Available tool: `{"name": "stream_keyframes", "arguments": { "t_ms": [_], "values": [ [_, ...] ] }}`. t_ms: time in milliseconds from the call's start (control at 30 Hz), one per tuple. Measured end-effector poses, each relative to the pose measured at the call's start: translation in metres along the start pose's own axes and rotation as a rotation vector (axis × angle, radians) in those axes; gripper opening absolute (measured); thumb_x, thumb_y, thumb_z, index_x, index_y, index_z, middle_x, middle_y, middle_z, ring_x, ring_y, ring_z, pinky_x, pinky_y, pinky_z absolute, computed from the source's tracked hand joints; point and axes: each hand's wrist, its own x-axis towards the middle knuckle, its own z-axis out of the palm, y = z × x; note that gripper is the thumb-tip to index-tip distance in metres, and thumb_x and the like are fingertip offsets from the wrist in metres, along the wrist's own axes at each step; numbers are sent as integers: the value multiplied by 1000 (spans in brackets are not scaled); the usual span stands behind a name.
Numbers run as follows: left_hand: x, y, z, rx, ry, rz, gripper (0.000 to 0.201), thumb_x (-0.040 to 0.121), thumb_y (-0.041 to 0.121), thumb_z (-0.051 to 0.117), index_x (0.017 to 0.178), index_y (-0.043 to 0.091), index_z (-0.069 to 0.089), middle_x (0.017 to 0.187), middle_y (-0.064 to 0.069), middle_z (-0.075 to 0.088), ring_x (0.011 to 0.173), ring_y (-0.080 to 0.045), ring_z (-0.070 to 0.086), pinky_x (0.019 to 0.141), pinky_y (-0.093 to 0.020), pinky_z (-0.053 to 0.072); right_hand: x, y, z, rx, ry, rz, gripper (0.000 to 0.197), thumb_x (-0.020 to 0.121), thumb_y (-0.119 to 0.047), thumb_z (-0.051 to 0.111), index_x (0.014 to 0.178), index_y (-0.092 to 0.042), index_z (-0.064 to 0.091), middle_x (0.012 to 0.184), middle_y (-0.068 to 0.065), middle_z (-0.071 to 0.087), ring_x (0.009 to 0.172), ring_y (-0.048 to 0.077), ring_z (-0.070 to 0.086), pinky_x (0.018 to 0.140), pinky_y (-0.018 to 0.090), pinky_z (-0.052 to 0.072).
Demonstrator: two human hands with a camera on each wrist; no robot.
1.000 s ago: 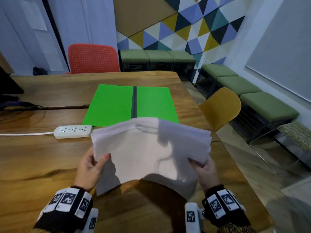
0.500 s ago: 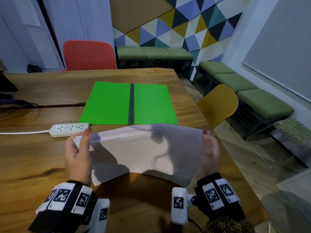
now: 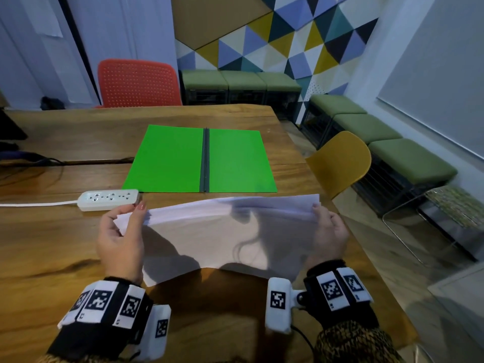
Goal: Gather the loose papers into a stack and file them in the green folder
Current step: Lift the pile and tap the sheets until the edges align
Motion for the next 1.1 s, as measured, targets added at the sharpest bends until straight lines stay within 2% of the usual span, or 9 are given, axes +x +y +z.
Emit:
{"name": "stream_keyframes", "arguments": {
  "t_ms": [67,133,200,300,500,700,867,967,1100],
  "values": [
    [1,1,-2,0,-2,3,11,79,28,64,75,34,56,104,-5,59,104,-19,51,94,-37,38,1,-4,2,55,25,34,27,65,-48,62,62,-22,58,82,7,64,90,35,62,81,47,52],
    [-1,2,-3,22,-6,18,11,80,29,64,75,35,56,107,-3,59,109,-17,49,98,-35,35,0,-6,5,52,17,6,37,62,-57,63,61,-21,57,79,9,63,79,28,60,74,40,49],
    [-3,3,-3,25,0,23,12,80,28,64,76,34,55,107,-3,59,110,-15,49,94,-29,33,-1,-8,8,29,14,-7,31,68,-47,66,63,-18,57,74,8,59,73,24,54,69,35,46],
    [-4,6,-1,-36,5,13,8,82,24,62,82,28,55,97,1,59,96,-8,53,85,-20,37,4,-6,6,-6,29,35,13,76,-22,62,64,-19,55,71,-1,55,77,20,52,74,34,44],
    [-3,6,1,-59,-5,60,19,81,15,64,82,30,53,87,12,57,72,17,55,70,0,41,-1,-4,4,-52,-20,-41,6,79,-18,58,83,-15,61,85,3,60,79,17,54,64,28,43],
    [-2,4,-1,-18,-19,27,20,80,10,62,77,29,56,92,0,61,88,-7,54,86,-25,40,3,3,1,-16,-39,0,10,83,-19,59,78,-11,61,80,-11,60,79,6,54,67,21,39],
    [-3,6,-2,-7,-51,27,17,83,13,59,78,29,57,90,1,61,88,-10,54,90,-33,40,0,6,0,-28,-60,71,6,82,-21,60,80,-15,62,79,-1,59,80,19,54,60,28,42],
    [-2,5,-3,33,-54,38,15,79,15,65,77,29,59,104,-11,62,103,-22,54,100,-43,39,-4,3,-2,0,-83,59,13,83,-19,59,70,-17,59,74,1,58,68,15,54,55,27,41],
    [-1,2,-6,37,-50,24,9,74,28,69,78,30,61,109,-17,65,108,-28,57,103,-49,39,-5,4,-2,-13,-65,36,8,84,-18,59,83,-11,61,74,-4,57,70,8,51,55,25,38]
  ]
}}
